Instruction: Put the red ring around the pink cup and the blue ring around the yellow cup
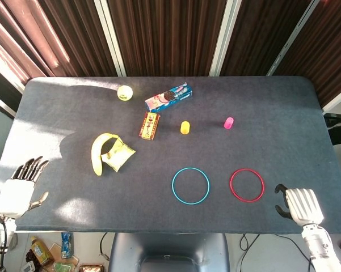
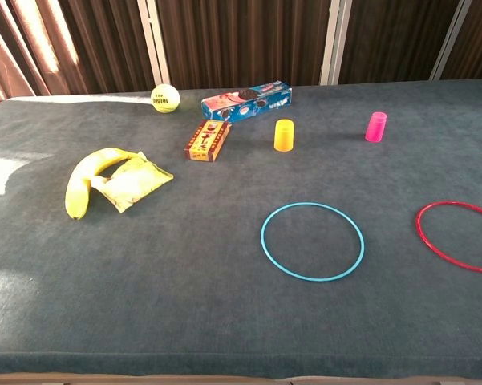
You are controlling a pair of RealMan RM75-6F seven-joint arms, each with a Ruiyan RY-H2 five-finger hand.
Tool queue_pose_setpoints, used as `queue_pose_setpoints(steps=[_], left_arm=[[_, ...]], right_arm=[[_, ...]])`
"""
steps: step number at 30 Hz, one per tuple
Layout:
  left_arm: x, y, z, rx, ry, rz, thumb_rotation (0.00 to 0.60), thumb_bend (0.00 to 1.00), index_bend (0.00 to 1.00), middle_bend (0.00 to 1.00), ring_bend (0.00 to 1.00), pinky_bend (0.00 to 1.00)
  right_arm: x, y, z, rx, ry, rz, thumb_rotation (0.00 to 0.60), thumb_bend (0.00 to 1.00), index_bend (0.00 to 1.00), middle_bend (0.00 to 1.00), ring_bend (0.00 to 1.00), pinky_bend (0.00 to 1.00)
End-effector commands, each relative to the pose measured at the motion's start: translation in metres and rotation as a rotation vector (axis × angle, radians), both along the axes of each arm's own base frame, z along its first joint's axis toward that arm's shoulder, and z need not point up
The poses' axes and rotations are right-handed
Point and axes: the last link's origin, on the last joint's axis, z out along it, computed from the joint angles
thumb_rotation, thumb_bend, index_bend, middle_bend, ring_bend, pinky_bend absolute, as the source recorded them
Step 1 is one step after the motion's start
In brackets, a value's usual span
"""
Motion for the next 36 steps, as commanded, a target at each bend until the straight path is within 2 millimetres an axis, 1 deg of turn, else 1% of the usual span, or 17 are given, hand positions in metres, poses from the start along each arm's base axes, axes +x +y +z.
queue_pose_setpoints(steps=[1, 6, 12, 36], left_arm=[[0.0, 0.0, 0.001, 0.0, -0.003, 0.001, 0.6, 0.29, 0.09, 0.0, 0.0, 0.17], [0.0, 0.0, 0.002, 0.001, -0.008, 0.0, 0.6, 0.29, 0.09, 0.0, 0.0, 0.17], [-0.001, 0.0, 0.004, 0.004, -0.015, 0.006, 0.6, 0.29, 0.09, 0.0, 0.0, 0.17], [-0.002, 0.002, 0.005, 0.012, -0.018, 0.019, 0.6, 0.29, 0.1, 0.0, 0.0, 0.17]], right_arm=[[-0.003, -0.012, -0.008, 0.016, -0.027, -0.015, 0.6, 0.4, 0.57, 0.85, 0.96, 0.92], [-0.005, -0.021, -0.02, 0.062, -0.051, -0.023, 0.6, 0.4, 0.57, 0.85, 0.96, 0.92], [-0.008, -0.023, -0.031, 0.112, -0.065, -0.032, 0.6, 0.4, 0.57, 0.85, 0.96, 0.92], [-0.014, -0.033, -0.055, 0.17, -0.096, -0.018, 0.6, 0.41, 0.63, 0.86, 0.97, 0.92]])
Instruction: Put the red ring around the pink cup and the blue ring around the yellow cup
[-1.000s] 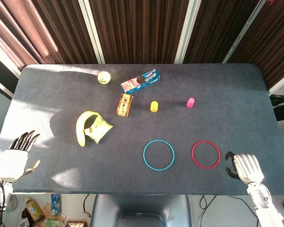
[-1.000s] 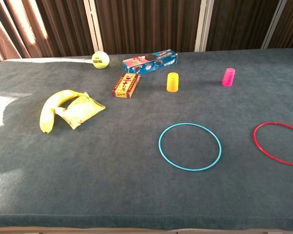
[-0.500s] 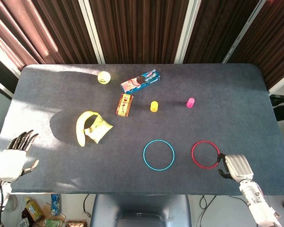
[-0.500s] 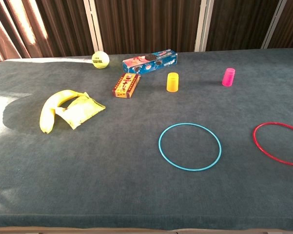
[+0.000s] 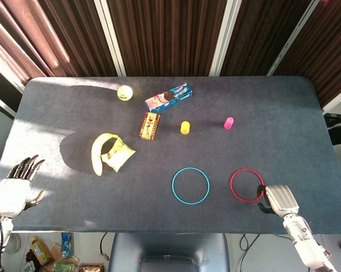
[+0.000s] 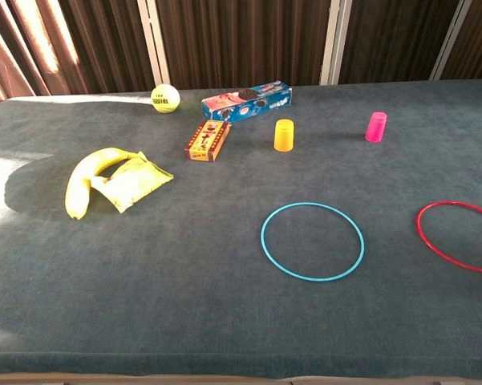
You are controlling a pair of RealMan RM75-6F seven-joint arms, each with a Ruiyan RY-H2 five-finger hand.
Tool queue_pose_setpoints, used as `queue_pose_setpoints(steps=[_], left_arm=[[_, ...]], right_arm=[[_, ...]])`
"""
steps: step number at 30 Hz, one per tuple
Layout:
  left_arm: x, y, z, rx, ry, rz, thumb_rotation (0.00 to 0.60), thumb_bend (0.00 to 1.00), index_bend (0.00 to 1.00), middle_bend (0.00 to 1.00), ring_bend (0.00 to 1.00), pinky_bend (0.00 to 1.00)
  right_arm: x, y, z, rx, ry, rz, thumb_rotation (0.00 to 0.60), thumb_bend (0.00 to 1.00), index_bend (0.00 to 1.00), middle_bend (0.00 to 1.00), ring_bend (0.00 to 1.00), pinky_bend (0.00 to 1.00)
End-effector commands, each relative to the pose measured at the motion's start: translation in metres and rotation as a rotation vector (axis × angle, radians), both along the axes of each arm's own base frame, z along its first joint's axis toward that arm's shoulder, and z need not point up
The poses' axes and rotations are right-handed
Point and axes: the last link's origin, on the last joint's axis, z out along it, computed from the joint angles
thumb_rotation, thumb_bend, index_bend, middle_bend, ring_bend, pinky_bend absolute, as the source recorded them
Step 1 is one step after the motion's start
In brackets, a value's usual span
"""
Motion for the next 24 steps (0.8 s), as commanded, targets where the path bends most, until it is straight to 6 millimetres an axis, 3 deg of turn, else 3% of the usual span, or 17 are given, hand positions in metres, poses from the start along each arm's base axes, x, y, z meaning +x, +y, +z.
queue_pose_setpoints(steps=[1, 24], left_arm=[[0.0001, 0.0006, -0.0004, -0.001, 0.0, 0.003, 0.6, 0.29, 0.1, 0.0, 0.0, 0.17], [0.001, 0.0026, -0.0003, 0.001, -0.007, 0.009, 0.6, 0.29, 0.11, 0.0, 0.0, 0.17]], right_arm=[[0.0, -0.0009, -0.003, 0.009, -0.005, 0.003, 0.6, 0.41, 0.63, 0.86, 0.97, 0.92], [-0.0047, -0.0076, -0.0124, 0.029, -0.01, 0.003, 0.6, 0.41, 0.66, 0.87, 0.97, 0.93]])
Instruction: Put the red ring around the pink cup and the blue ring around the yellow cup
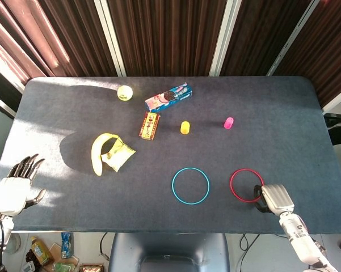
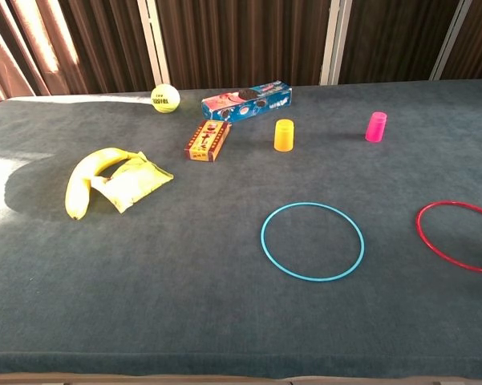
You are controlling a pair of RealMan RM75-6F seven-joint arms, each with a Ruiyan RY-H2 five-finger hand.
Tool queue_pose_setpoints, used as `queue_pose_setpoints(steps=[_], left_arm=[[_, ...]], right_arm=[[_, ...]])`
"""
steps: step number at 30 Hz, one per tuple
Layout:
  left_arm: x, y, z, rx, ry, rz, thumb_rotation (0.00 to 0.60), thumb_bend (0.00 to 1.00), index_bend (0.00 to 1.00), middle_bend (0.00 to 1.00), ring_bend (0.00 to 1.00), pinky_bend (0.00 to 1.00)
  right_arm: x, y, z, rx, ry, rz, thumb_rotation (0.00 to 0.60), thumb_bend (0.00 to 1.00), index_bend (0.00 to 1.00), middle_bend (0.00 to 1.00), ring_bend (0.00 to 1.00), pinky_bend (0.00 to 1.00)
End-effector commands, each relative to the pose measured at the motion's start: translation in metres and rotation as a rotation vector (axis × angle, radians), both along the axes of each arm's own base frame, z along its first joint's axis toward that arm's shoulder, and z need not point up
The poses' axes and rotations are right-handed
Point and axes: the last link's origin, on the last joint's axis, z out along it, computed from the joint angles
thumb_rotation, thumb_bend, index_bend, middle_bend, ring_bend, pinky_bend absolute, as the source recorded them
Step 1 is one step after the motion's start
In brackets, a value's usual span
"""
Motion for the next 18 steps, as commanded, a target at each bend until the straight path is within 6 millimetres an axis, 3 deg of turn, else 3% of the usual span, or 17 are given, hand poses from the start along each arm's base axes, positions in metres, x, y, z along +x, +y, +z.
queue_pose_setpoints(steps=[1, 18], left_arm=[[-0.0001, -0.0004, 0.0001, -0.002, -0.002, 0.001, 0.6, 0.29, 0.11, 0.0, 0.0, 0.17], [0.0001, -0.001, 0.0005, -0.004, -0.007, 0.002, 0.6, 0.29, 0.11, 0.0, 0.0, 0.17]], right_arm=[[-0.0003, -0.0001, -0.001, 0.005, 0.003, 0.002, 0.6, 0.41, 0.66, 0.87, 0.97, 0.93], [-0.0032, -0.0008, -0.0018, 0.006, 0.017, -0.004, 0.6, 0.54, 0.71, 0.88, 0.99, 0.94]])
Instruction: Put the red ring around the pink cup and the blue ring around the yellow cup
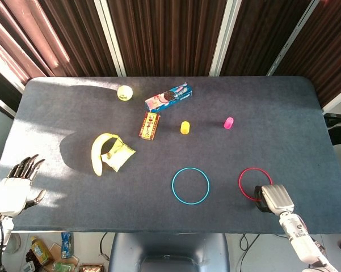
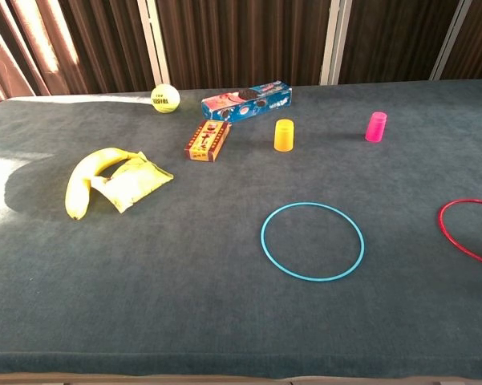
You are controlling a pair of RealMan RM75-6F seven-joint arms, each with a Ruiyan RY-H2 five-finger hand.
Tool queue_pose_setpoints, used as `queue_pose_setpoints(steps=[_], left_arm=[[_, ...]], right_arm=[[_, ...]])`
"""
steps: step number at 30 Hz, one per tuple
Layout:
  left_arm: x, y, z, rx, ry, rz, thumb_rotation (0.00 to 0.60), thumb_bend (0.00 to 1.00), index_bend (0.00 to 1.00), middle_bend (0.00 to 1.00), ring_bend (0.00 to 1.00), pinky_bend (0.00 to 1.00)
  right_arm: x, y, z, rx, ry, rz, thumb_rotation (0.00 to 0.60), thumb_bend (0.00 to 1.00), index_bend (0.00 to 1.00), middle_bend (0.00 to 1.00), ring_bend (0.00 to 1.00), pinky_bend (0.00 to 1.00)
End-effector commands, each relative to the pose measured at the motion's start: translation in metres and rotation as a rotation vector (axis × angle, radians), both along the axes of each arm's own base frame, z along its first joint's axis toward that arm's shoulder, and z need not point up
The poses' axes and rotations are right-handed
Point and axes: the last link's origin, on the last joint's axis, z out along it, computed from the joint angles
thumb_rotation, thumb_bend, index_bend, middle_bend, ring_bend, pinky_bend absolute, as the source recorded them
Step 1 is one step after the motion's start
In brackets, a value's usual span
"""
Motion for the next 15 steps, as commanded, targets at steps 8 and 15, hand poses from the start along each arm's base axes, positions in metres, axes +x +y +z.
queue_pose_setpoints(steps=[8, 15], left_arm=[[0.0, 0.0, 0.0, -0.001, -0.001, 0.001, 0.6, 0.29, 0.11, 0.0, 0.0, 0.17], [0.0, -0.001, -0.001, -0.002, 0.003, 0.002, 0.6, 0.29, 0.11, 0.0, 0.0, 0.17]], right_arm=[[0.004, -0.002, 0.006, -0.033, -0.015, 0.009, 0.6, 0.59, 0.76, 0.89, 0.99, 0.95], [0.014, -0.01, 0.021, -0.094, -0.053, 0.026, 0.6, 0.59, 0.79, 0.89, 0.99, 0.95]])
